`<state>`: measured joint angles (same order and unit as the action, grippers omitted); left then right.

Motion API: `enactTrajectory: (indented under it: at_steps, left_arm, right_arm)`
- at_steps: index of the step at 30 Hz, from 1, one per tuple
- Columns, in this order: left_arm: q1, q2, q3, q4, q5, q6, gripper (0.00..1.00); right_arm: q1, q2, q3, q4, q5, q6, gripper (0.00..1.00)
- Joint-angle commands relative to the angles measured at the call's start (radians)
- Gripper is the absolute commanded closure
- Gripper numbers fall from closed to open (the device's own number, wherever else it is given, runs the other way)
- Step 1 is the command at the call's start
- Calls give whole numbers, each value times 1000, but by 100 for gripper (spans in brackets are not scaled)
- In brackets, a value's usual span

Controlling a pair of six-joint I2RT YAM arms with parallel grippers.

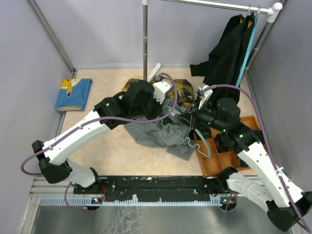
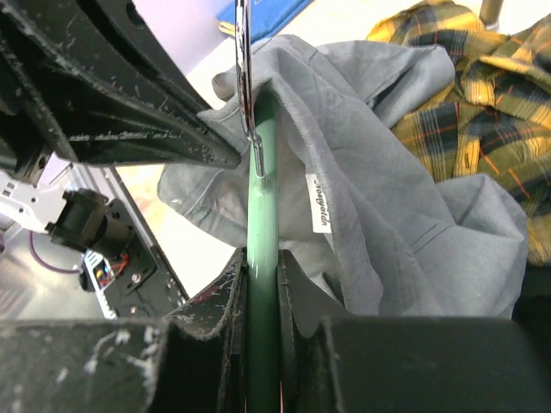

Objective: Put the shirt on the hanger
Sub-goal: Hang the shirt on the hanger.

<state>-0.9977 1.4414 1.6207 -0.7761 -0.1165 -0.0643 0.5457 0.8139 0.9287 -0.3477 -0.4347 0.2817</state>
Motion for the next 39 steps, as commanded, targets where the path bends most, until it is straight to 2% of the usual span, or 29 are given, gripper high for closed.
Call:
enactTrajectory:
  at_steps: [1,11,18,24,31,36,38,39]
  left_arm:
    - [-3,11,75,7,17,3,100]
    - [-10,51,147,-47,36,5,100]
    - [-55,98,216,-90,41,18,100]
    - [-95,102,179,-109,36,10,100]
    - [-137,142,195,-102,29,6,100]
    - [-145,145,219,-103,-93,-3,100]
    - [-144,122,207,-94,-152,-17,92]
    - [-145,106,195,-84,-174,-23,84]
  right_arm:
    - [2,22,10,190,-47,4,100]
    - [3,79,7,210,-36,-17,100]
    - [2,86,-13,219,18,-20,100]
    - [2,52,-12,246,99,-16,100]
    - [2,57,-52,349,3,15,100]
    - [2,30,-112,432,-89,47,100]
    - [3,-3,-145,471,-87,78,100]
    - [2,-18,-158,488,-74,96,100]
